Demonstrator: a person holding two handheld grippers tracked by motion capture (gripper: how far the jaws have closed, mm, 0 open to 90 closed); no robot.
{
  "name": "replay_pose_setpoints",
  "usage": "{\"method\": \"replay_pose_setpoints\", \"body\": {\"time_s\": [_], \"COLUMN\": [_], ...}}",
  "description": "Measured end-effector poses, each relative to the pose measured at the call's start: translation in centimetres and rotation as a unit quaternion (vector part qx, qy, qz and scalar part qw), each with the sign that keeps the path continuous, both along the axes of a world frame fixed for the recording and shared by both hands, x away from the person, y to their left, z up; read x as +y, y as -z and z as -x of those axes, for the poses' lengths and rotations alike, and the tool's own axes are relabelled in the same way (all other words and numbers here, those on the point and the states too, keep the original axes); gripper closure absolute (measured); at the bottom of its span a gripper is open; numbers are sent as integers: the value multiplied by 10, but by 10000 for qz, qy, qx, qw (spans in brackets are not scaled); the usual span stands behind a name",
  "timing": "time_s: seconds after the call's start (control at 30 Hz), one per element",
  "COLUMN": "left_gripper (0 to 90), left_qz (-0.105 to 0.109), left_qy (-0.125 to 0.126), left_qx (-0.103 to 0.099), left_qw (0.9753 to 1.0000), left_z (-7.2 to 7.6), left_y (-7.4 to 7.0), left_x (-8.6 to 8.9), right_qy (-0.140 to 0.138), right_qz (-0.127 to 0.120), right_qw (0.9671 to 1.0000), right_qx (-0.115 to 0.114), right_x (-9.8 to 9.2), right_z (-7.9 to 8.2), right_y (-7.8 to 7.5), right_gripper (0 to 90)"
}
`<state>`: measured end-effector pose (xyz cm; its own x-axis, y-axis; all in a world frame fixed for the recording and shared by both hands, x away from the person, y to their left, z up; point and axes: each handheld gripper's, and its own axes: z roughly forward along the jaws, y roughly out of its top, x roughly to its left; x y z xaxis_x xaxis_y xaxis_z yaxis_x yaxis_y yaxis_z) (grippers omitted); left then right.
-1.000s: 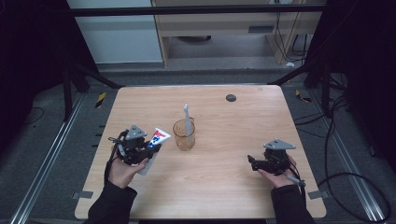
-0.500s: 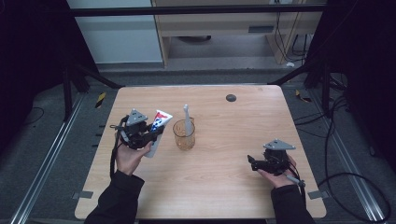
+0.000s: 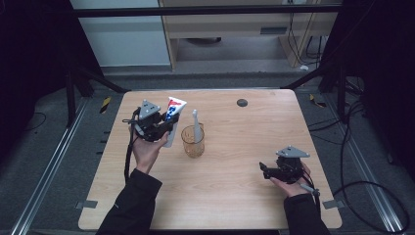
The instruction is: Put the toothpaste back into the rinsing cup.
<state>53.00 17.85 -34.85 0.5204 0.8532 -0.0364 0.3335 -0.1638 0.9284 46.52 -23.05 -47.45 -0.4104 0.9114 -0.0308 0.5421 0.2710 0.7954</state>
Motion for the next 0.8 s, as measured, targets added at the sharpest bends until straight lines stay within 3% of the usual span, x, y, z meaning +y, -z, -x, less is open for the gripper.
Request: {"method": "replay_pose_setpoints", "body": {"time_s": [0.23, 0.8], "left_gripper": [692, 691], "left_qz": [224, 528], "left_qy": [2, 36], "left_qx": [-216, -348], "left_qw": [9995, 9980], "left_z": [-10, -32], "left_y": [2, 16], "left_x": [-9, -25], "right_qy": [1, 8], "right_qz": [-4, 5], "right_qw": [10000, 10000], "right_qx": [-22, -22], "right_x": [-1, 0], "right_z": [-1, -2], "right_y": [1, 3], "right_gripper": [148, 144]}}
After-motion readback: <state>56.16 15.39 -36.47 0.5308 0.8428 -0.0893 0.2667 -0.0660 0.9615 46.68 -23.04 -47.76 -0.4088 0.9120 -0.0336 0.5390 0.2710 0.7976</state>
